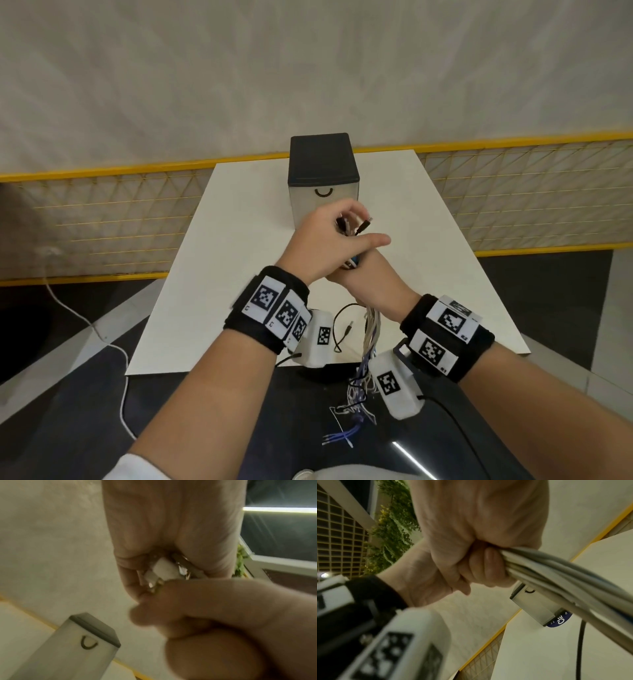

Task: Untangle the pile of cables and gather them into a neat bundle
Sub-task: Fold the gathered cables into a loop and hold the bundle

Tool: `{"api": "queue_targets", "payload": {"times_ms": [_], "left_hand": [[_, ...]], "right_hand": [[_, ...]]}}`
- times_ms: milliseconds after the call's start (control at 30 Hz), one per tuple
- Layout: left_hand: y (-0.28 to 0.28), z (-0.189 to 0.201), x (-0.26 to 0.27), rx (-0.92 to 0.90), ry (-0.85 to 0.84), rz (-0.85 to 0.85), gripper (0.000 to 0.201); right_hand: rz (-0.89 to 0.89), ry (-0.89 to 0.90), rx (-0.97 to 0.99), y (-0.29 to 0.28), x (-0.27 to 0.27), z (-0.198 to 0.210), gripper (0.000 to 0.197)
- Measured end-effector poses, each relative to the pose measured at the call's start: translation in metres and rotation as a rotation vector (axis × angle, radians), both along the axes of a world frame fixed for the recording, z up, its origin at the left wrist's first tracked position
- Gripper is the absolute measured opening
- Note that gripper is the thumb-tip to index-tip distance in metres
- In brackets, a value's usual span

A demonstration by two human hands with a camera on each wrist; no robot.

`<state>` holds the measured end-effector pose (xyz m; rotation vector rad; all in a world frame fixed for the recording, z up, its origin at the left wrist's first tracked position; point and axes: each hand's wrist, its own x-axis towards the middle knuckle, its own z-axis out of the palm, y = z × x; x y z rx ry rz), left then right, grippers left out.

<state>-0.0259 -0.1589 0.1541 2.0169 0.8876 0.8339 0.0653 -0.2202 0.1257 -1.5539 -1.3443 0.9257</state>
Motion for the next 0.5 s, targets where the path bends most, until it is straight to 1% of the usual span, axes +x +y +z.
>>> {"api": "queue_targets", "payload": {"times_ms": [33,100,133,167,200,233,267,300,333,367,400,433,500], "left_hand": [[0.003,-0.003,0.000,0.025,0.001,0.013,0.025],[0.007,-0.010,0.000,0.045,0.003,0.057,0.022],[0.007,-0.013,0.000,0.055,0.013,0.088,0.018],[0.007,-0.016,0.000,0.087,0.036,0.125,0.016],[0.006,-0.018,-0.001,0.177,0.074,0.159,0.025],[0.005,-0.019,-0.003,0.316,0.090,0.156,0.037],[0.004,-0.019,-0.004,0.471,0.093,0.106,0.042],[0.002,-0.018,-0.005,0.593,0.105,0.010,0.041],[0.000,-0.018,-0.005,0.656,0.151,-0.115,0.039],[-0.001,-0.021,-0.006,0.681,0.225,-0.219,0.039],[-0.001,-0.024,-0.006,0.673,0.304,-0.283,0.043],[0.000,-0.029,-0.006,0.658,0.361,-0.301,0.050],[0.004,-0.036,-0.007,0.639,0.391,-0.253,0.061]], "right_hand": [[-0.003,0.000,-0.033,0.000,0.002,0.001,0.011],[-0.016,0.003,-0.134,0.000,0.009,0.004,0.029],[-0.014,0.004,-0.176,0.001,0.011,0.004,0.033],[-0.011,0.005,-0.214,0.002,0.015,0.004,0.034],[-0.012,0.005,-0.243,0.003,0.018,0.005,0.032],[-0.006,0.001,-0.261,0.004,0.020,0.006,0.030],[0.007,-0.011,-0.275,0.003,0.021,0.007,0.027],[0.027,-0.035,-0.281,0.003,0.023,0.009,0.025],[0.049,-0.067,-0.279,0.003,0.025,0.011,0.025],[0.073,-0.112,-0.280,0.002,0.026,0.013,0.029],[0.095,-0.145,-0.290,0.001,0.028,0.016,0.032],[0.127,-0.141,-0.294,0.000,0.029,0.018,0.033],[0.204,-0.061,-0.298,0.001,0.031,0.021,0.033]]}}
